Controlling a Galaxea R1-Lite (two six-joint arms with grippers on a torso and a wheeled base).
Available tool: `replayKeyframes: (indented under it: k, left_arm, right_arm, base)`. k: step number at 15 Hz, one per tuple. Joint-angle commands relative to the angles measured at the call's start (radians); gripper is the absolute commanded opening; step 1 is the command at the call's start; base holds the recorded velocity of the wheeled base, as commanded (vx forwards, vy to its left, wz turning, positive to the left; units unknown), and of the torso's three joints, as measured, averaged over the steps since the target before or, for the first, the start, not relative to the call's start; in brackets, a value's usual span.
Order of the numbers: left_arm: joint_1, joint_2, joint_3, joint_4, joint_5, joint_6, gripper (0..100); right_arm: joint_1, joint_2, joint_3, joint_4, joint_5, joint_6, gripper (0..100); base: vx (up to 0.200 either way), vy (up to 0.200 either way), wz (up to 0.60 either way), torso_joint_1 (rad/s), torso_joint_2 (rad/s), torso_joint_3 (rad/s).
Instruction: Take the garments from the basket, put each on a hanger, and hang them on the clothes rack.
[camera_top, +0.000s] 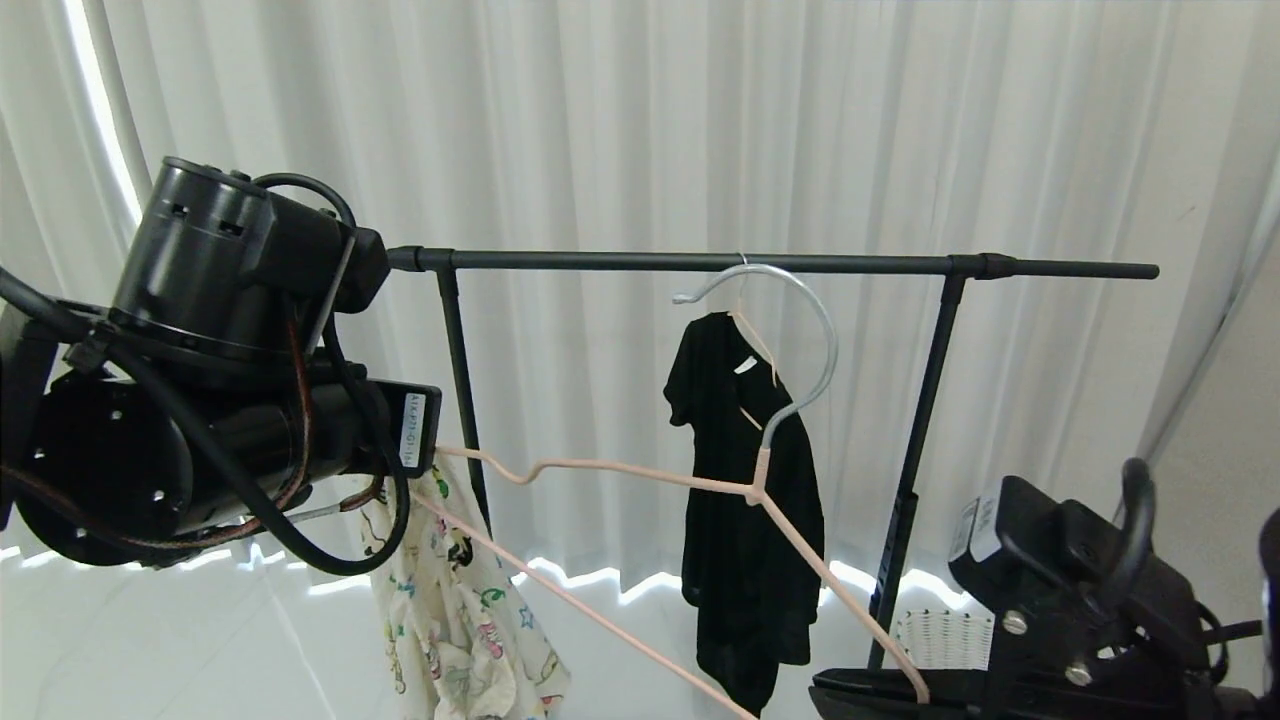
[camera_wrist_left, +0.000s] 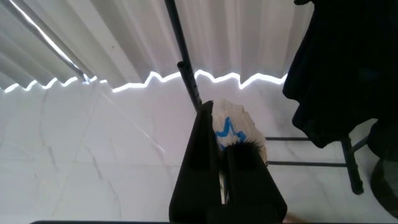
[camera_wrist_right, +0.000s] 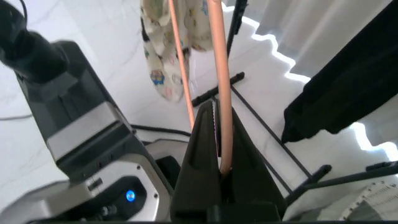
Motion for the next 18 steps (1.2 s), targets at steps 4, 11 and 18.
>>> replayKeyframes:
  k: [4,11,18]
  left_arm:
    - [0.020,-0.001,-0.009,-0.001,0.006,-0.004,0]
    - [-0.017,-0.003,-0.026,-0.001,0.034,-0.027,0]
    - [-0.167,-0.013,-0.095,0.000,0.035,-0.067,0]
  right_arm:
    - [-0.023,0.084,-0.022,-0.021,-0.034,0.014,0]
    - [-0.028,0.199,-0.051,-0.133,-0.051,0.032,0]
    - [-0.025,0.350,-0.126,-0.230,-0.080,0.091,0]
  base:
    - [0.000,0.000,0.00,0.000,0.00,0.000]
    - [0.000,0.000,0.00,0.000,0.00,0.000]
    - [0.000,0.000,0.00,0.000,0.00,0.000]
